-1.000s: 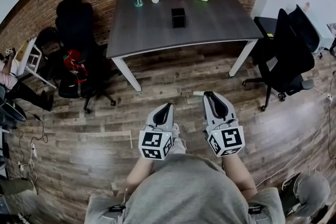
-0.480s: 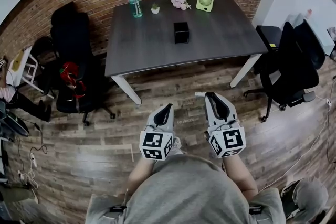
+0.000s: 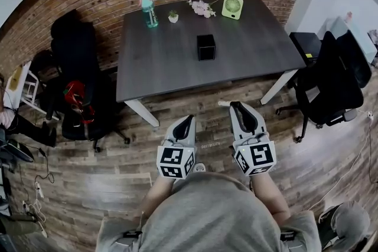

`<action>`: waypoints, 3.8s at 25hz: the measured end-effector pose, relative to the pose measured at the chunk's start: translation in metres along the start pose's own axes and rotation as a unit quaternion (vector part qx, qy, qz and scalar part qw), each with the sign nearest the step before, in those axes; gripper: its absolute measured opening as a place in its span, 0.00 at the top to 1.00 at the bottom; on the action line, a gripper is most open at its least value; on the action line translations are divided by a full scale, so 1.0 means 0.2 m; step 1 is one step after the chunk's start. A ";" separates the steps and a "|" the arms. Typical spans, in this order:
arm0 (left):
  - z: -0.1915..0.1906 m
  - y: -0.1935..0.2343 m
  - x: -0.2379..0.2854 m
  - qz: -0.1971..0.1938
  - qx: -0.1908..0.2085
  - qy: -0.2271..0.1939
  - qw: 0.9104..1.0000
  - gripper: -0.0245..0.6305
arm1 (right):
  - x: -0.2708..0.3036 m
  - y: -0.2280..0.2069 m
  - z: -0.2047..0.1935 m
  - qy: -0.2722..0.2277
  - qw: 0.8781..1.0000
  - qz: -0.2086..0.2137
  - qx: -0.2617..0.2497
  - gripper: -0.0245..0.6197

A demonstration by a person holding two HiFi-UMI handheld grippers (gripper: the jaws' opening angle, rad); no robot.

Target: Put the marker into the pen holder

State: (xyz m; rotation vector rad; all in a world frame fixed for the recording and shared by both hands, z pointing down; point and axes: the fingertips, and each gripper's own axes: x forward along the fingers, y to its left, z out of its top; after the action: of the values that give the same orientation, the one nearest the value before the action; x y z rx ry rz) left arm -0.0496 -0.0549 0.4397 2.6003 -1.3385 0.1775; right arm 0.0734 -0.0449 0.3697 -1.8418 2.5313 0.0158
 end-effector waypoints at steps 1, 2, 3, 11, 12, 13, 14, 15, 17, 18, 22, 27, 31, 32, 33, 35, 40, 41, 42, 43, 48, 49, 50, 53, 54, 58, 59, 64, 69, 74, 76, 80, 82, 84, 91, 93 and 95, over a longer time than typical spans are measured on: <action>0.01 0.02 0.03 -0.002 0.000 0.001 1.000 0.93 | 0.03 -0.01 0.00 0.000 1.000 -0.001 0.000 0.86; 0.01 0.04 0.05 -0.004 0.001 0.002 1.000 0.93 | 0.07 -0.01 0.00 0.001 1.000 -0.003 0.001 0.86; 0.02 0.06 0.08 -0.006 0.001 0.003 1.000 0.93 | 0.10 -0.02 0.00 0.002 1.000 -0.005 0.001 0.86; 0.05 0.21 0.23 -0.012 0.001 0.007 1.000 0.93 | 0.30 -0.05 -0.04 0.008 1.000 -0.011 0.001 0.86; 0.05 0.23 0.25 -0.012 0.000 0.007 1.000 0.93 | 0.33 -0.05 -0.04 0.008 1.000 -0.011 0.001 0.86; 0.05 0.25 0.26 -0.012 0.000 0.007 1.000 0.93 | 0.35 -0.05 -0.05 0.009 1.000 -0.011 0.001 0.86; 0.05 0.27 0.27 -0.012 0.000 0.008 1.000 0.93 | 0.38 -0.05 -0.05 0.010 1.000 -0.010 0.000 0.86; 0.05 0.29 0.28 -0.011 -0.001 0.009 1.000 0.93 | 0.40 -0.05 -0.05 0.011 1.000 -0.010 0.000 0.86; 0.05 0.33 0.29 -0.009 -0.003 0.010 1.000 0.93 | 0.44 -0.04 -0.05 0.011 1.000 -0.009 0.000 0.86; 0.05 0.35 0.30 -0.008 -0.005 0.011 1.000 0.93 | 0.46 -0.04 -0.05 0.012 1.000 -0.010 0.000 0.86; 0.06 0.41 0.32 -0.003 -0.010 0.014 1.000 0.93 | 0.50 -0.04 -0.05 0.014 1.000 -0.009 -0.003 0.86; 0.04 0.44 0.34 0.001 -0.017 0.019 1.000 0.93 | 0.52 -0.05 -0.07 0.024 1.000 -0.012 -0.003 0.86; 0.03 0.45 0.38 0.003 -0.021 0.021 1.000 0.93 | 0.57 -0.07 -0.07 0.023 1.000 -0.005 -0.009 0.86; 0.03 0.45 0.39 0.003 -0.021 0.020 1.000 0.93 | 0.58 -0.08 -0.07 0.023 1.000 -0.004 -0.010 0.86; 0.04 0.46 0.41 0.005 -0.021 0.019 1.000 0.93 | 0.60 -0.09 -0.07 0.022 1.000 -0.004 -0.010 0.86; 0.04 0.49 0.44 0.009 -0.022 0.017 1.000 0.93 | 0.65 -0.11 -0.07 0.019 1.000 -0.003 -0.010 0.86; 0.05 0.58 0.53 0.024 -0.027 0.014 0.999 0.93 | 0.79 -0.15 -0.08 0.010 1.000 0.010 -0.014 0.86; 0.06 0.60 0.56 0.025 -0.027 0.015 0.999 0.93 | 0.82 -0.16 -0.08 0.009 1.000 0.011 -0.013 0.86; 0.06 0.61 0.58 0.025 -0.027 0.016 0.999 0.93 | 0.85 -0.18 -0.08 0.009 1.000 0.010 -0.012 0.86; 0.07 0.62 0.61 0.025 -0.026 0.017 0.999 0.93 | 0.88 -0.20 -0.08 0.010 1.000 0.009 -0.011 0.86; 0.13 0.69 0.75 0.031 -0.024 0.017 0.999 0.93 | 1.03 -0.29 -0.07 0.010 1.000 0.012 -0.013 0.86; 0.14 0.71 0.78 0.032 -0.023 0.016 0.999 0.93 | 1.06 -0.31 -0.07 0.010 1.000 0.012 -0.013 0.86; 0.16 0.72 0.81 0.032 -0.022 0.016 0.999 0.93 | 1.09 -0.32 -0.07 0.010 1.000 0.012 -0.013 0.86; 0.19 0.75 0.89 0.034 -0.021 0.016 0.999 0.93 | 1.18 -0.38 -0.06 0.011 1.000 0.009 -0.011 0.86; 0.20 0.76 0.92 0.034 -0.021 0.016 0.999 0.93 | 1.21 -0.40 -0.06 0.011 1.000 0.009 -0.011 0.86; 0.23 0.81 1.02 0.037 -0.023 0.019 0.999 0.93 | 1.32 -0.47 -0.07 0.016 1.000 0.010 -0.011 0.86; 0.24 0.82 1.04 0.038 -0.024 0.020 0.999 0.93 | 1.35 -0.49 -0.07 0.018 1.000 0.010 -0.011 0.86; 0.25 0.88 1.14 0.041 -0.028 0.026 0.998 0.93 | 1.47 -0.56 -0.11 0.029 0.999 0.009 -0.013 0.86; 0.24 0.93 1.22 0.043 -0.030 0.032 0.998 0.93 | 1.58 -0.61 -0.17 0.040 0.999 0.011 -0.020 0.86; 0.23 0.97 1.31 0.044 -0.030 0.037 0.998 0.93 | 1.68 -0.67 -0.25 0.056 0.998 0.011 -0.023 0.86; 0.23 0.98 1.34 0.044 -0.032 0.038 0.998 0.93 | 1.71 -0.68 -0.29 0.064 0.998 0.011 -0.025 0.86; 0.23 1.01 1.39 0.042 -0.033 0.039 0.998 0.93 | 1.77 -0.72 -0.36 0.079 0.996 0.012 -0.027 0.86; 0.23 1.02 1.42 0.042 -0.033 0.042 0.998 0.93 | 1.80 -0.73 -0.40 0.086 0.996 0.014 -0.028 0.86; 0.23 1.02 1.45 0.042 -0.032 0.044 0.998 0.93 | 1.83 -0.74 -0.44 0.093 0.995 0.017 -0.029 0.86; 0.24 1.04 1.51 0.043 -0.032 0.047 0.997 0.93 | 1.90 -0.76 -0.57 0.121 0.992 0.026 -0.032 0.86; 0.24 1.05 1.52 0.044 -0.032 0.047 0.997 0.93 | 1.92 -0.76 -0.61 0.129 0.991 0.028 -0.032 0.86; 0.24 1.05 1.53 0.044 -0.033 0.048 0.997 0.93 | 1.94 -0.76 -0.64 0.137 0.990 0.029 -0.033 0.86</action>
State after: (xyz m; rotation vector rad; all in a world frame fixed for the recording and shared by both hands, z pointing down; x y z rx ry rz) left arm -0.0436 -0.4262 0.4833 2.4484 -1.4021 0.2643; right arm 0.0989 -0.4625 0.4920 -1.9140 2.7945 -0.1658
